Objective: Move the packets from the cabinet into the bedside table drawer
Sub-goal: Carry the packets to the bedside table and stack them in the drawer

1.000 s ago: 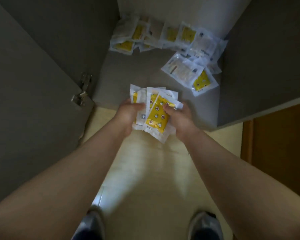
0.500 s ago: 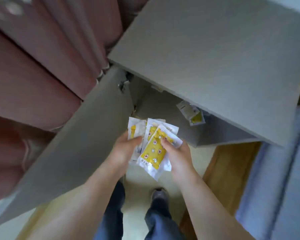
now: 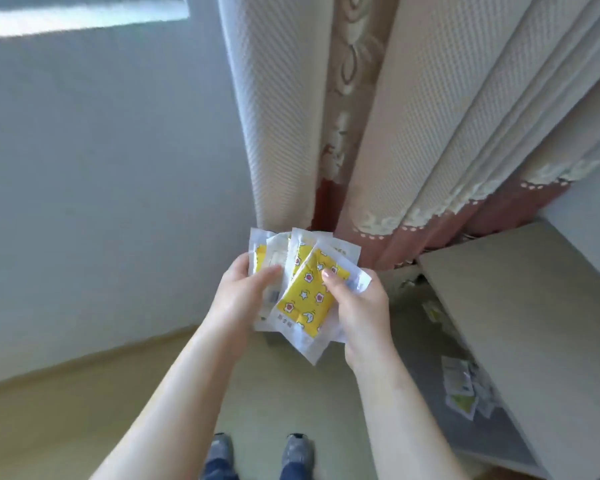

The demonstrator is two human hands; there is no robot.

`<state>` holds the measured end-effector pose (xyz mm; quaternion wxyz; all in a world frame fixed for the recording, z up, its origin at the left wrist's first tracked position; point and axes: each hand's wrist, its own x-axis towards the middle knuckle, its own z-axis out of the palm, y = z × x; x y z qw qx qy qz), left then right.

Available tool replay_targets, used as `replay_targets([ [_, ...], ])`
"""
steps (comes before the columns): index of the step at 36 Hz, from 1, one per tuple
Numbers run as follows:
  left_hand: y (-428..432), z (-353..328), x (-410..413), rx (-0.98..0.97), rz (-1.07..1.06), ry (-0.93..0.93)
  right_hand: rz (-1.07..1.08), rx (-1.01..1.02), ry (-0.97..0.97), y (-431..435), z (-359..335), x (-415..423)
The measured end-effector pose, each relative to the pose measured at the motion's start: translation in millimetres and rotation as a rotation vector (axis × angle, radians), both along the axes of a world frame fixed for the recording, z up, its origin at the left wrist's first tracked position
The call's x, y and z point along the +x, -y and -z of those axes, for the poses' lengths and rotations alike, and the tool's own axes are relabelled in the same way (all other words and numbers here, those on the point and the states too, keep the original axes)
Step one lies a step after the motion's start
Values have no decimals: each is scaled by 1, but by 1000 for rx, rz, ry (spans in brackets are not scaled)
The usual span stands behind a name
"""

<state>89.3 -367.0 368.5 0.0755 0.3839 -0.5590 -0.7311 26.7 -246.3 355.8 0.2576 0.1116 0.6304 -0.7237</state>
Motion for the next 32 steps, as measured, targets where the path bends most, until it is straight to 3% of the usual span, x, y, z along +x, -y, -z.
replay_targets([
  [13, 146, -79, 209, 4, -543, -238, -535, -118, -122, 202, -78, 155],
  [27, 270, -132, 511, -220, -1112, -429, -1087, -191, -317, 408, -129, 448],
  [32, 294, -129, 586, -197, -1311, -493, -1276, -194, -337, 450, -126, 536],
])
